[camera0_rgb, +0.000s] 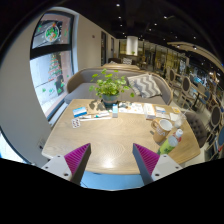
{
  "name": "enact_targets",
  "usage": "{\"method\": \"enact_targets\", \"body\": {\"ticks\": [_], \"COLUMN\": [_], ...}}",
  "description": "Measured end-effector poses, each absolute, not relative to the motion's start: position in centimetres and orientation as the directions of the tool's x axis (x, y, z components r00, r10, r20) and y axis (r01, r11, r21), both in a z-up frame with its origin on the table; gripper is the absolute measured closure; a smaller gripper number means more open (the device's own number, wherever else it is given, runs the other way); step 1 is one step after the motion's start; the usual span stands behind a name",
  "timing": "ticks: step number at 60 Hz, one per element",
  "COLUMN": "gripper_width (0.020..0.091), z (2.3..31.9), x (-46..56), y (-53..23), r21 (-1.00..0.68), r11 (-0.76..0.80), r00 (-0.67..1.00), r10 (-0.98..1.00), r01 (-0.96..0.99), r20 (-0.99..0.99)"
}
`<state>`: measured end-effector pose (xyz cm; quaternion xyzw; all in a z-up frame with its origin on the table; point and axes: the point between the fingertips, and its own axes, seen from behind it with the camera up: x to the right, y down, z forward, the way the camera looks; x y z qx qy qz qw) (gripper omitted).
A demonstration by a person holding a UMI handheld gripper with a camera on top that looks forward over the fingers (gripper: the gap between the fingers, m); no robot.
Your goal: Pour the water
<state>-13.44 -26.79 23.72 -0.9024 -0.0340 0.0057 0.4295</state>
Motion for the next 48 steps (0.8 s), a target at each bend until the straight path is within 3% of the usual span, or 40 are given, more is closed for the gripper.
{"method": "enact_targets", "body": {"ticks": [12,31,48], "gripper_width": [0.0245,0.0247,0.0250], "z": [21.4,14.6,11.7], "x": [-9.3,2.9,12.0], "y": [-28.9,-31.0,-25.1], "r21": [-0.757,-0.754,-0.813], "r11": [-0.653,-0.652,-0.579], "r00": [1.000,0.991,0.991], "r10": [0.002,-0.129,-0.131], "r01": [0.025,-0.072,-0.068], "r20": [0.030,0.017,0.010]}}
